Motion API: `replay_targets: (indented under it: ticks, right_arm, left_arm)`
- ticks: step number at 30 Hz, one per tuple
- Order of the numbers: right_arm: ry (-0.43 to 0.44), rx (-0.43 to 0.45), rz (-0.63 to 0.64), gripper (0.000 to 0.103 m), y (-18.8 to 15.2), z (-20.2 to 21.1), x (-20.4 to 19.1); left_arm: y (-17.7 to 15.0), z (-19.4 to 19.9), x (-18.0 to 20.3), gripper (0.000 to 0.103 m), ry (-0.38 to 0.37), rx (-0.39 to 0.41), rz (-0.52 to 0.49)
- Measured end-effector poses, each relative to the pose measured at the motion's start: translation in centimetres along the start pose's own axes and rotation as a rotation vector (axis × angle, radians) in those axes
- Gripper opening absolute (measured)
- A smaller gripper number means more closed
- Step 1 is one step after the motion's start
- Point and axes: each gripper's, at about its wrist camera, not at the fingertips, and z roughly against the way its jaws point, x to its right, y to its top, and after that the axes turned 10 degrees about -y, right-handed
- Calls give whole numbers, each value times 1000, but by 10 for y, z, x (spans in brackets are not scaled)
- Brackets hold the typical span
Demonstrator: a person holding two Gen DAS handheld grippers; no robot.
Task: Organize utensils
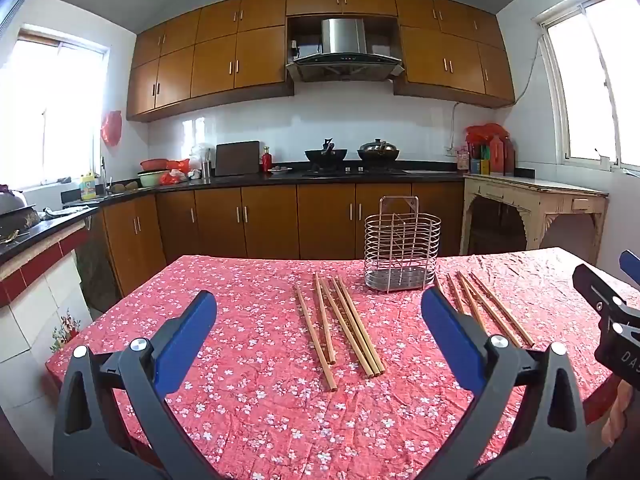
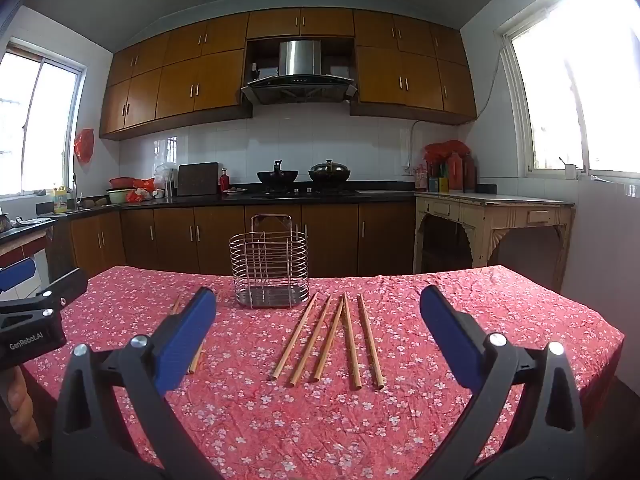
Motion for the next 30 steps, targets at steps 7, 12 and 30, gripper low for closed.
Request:
replay_targets:
  ticks: [7, 12, 30]
  right_arm:
    - [-1, -2, 2, 99, 0, -1, 0]
    - [-1, -5, 4, 99, -1, -1, -1]
    - [0, -6, -1, 99, 0, -1, 0]
  left_arm:
    - [0, 0, 0, 101, -2, -6, -1]
    - [0, 0, 0, 101, -2, -10, -3]
    - [-1, 0, 1, 101, -4, -13, -2]
